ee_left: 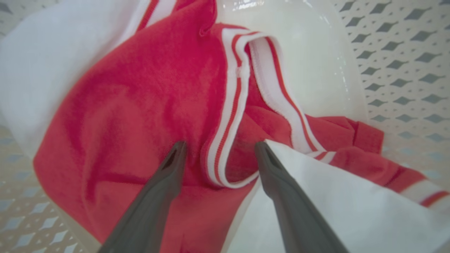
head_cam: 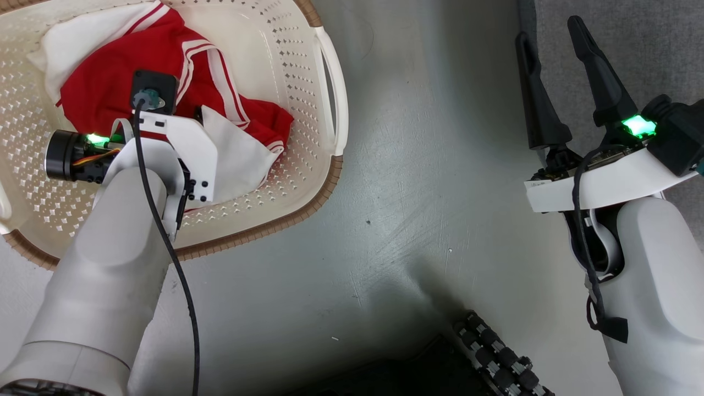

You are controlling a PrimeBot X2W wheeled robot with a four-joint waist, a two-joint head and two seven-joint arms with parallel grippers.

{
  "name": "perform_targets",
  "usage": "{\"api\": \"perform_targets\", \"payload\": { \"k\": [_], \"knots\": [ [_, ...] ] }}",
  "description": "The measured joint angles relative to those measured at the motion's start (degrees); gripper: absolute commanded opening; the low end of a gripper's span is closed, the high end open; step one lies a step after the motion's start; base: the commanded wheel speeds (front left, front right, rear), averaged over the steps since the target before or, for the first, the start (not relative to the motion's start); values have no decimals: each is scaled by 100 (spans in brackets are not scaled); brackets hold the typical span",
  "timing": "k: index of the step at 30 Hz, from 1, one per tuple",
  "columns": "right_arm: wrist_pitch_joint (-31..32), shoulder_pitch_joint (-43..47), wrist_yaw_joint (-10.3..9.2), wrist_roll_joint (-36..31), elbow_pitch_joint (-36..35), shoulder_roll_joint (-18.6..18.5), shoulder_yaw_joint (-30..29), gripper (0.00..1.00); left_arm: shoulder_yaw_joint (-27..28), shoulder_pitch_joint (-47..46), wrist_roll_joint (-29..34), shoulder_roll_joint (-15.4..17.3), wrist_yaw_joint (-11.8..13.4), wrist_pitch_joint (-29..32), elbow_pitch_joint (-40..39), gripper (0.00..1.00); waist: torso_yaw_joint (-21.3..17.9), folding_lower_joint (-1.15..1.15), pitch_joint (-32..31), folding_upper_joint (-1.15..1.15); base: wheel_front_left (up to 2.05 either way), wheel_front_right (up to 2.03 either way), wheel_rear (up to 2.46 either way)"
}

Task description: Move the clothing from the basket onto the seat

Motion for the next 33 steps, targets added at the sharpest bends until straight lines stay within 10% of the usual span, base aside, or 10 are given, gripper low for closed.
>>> {"api": "perform_targets", "payload": {
  "k": [23,31,33],
  "knots": [
    [0,-1,0,21,-42,0,23,100,1,-332,73,190,152,-233,292,98,-4,0,224,0,0,0,0],
    [0,-2,0,60,-41,0,15,100,-41,-354,73,122,110,-300,409,0,-22,0,214,0,0,0,0],
    [0,-3,0,65,-38,0,8,100,-48,-354,73,105,105,-307,433,0,-26,0,205,0,0,0,0]
  ]
}}
